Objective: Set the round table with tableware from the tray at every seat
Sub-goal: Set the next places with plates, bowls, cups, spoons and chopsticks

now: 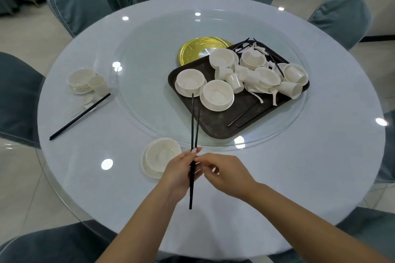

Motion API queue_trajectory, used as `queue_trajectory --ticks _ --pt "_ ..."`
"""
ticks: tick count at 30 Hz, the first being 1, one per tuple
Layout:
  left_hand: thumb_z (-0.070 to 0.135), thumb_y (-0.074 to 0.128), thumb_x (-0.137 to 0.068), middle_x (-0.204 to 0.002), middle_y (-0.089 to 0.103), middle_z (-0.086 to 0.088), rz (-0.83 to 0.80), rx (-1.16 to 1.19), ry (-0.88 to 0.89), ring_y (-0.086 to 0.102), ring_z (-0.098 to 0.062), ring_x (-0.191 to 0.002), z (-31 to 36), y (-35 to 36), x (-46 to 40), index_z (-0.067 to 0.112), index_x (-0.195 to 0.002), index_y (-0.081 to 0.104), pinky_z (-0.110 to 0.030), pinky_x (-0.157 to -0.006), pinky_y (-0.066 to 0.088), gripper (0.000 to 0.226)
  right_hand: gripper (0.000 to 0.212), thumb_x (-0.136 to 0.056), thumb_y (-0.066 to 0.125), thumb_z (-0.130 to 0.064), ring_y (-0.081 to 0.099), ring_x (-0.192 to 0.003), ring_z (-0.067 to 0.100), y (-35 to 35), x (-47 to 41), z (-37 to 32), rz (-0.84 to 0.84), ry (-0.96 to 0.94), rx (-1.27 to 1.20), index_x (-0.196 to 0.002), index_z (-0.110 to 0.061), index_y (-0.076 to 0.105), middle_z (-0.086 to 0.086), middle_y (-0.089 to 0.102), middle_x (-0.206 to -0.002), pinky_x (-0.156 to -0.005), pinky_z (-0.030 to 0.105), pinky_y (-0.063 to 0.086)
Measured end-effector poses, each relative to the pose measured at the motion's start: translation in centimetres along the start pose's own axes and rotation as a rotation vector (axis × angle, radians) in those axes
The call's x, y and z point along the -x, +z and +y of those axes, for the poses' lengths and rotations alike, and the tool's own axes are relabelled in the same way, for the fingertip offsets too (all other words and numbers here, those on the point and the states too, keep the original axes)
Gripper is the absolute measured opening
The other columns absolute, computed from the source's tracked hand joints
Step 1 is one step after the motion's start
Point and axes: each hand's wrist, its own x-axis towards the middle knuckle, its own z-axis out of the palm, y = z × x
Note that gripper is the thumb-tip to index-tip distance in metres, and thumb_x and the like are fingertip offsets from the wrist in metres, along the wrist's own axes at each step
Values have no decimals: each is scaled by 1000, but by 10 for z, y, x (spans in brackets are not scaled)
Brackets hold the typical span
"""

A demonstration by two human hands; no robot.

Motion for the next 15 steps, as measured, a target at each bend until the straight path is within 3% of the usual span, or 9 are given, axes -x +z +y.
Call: queue_trajectory --ticks 3,5,9,11,15 --pt "22 57 -98 -91 71 -11 -57 -41 24 72 -23 -96 -2 0 2 9 -108 71 -37 -85 58 22 18 -97 51 -28 61 -69 6 -2 -6 2 117 218 -124 -111 -34 60 -10 67 -75 -64 23 51" --pt "23 59 -97 -91 72 -11 -75 -104 43 72 -24 -96 -2 0 4 14 -104 75 -37 -85 58 20 9 -97 54 -35 62 -67 8 -5 -13 1 206 325 -203 -105 -33 55 -4 64 -71 -62 23 52" --pt "25 60 -96 -93 75 -8 -118 -284 58 72 -22 -93 -6 0 10 20 -102 76 -33 -88 56 18 30 -93 55 -49 58 -57 10 -18 -31 -2 206 592 -500 -92 -19 63 -3 62 -69 -54 21 50" --pt "27 60 -96 -95 76 -6 -147 -367 54 72 -19 -94 -8 -1 11 23 -105 75 -32 -90 54 18 35 -95 55 -43 51 -48 8 -24 -35 -1 167 605 -603 -86 -11 67 -4 55 -57 -47 17 43" --pt "33 61 -94 -94 76 -4 -181 -416 43 72 -19 -93 -11 -5 12 27 -106 75 -31 -91 53 19 36 -96 58 -33 51 -46 8 -30 -35 2 172 543 -590 -90 1 67 1 59 -58 -48 18 43"
